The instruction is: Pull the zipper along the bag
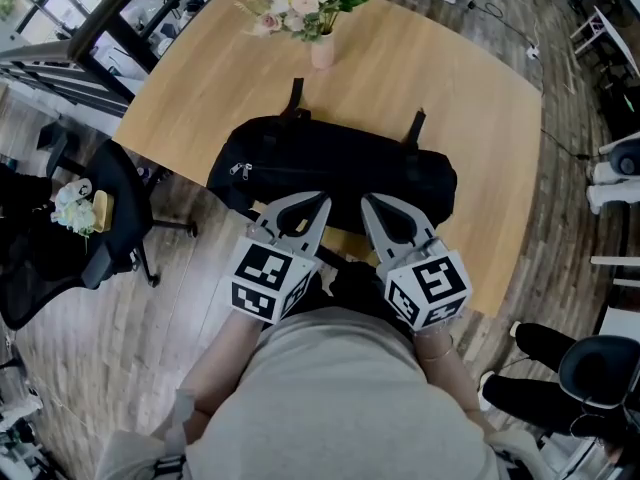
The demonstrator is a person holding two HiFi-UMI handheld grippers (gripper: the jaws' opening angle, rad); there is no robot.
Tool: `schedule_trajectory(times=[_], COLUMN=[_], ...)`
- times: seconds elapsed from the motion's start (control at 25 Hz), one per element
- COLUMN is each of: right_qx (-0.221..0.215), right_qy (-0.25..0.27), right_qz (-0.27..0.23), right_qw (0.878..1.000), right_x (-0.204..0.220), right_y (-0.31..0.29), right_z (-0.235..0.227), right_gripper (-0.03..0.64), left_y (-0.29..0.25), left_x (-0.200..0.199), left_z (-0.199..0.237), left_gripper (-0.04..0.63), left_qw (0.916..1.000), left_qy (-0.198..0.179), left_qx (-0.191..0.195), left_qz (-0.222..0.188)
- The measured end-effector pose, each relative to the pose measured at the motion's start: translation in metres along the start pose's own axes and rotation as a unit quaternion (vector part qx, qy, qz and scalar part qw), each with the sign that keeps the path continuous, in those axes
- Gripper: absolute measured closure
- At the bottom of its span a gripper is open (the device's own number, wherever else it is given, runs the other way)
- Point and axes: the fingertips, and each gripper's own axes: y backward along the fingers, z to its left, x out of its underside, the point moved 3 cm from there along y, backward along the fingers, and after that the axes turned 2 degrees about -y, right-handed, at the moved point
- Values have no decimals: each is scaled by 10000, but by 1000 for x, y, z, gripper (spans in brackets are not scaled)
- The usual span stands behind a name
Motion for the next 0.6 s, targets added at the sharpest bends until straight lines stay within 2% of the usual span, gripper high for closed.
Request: schedule_trajectory(times=[0.28,0.6], right_qx=[-41,-122], right_qy=[-2,-51], right_qz=[76,249], right_qw=[10000,9996], right_x=[3,11], right_y=[-1,-1], right_z=[1,4], right_gripper=[611,611], left_y=[-2,-1], left_x=[3,6], left_z=[-6,-6], left_gripper=[575,575], left_qw=[9998,9998], left_qy=[-146,-39], left_qx=[107,128], left_qz=[109,132])
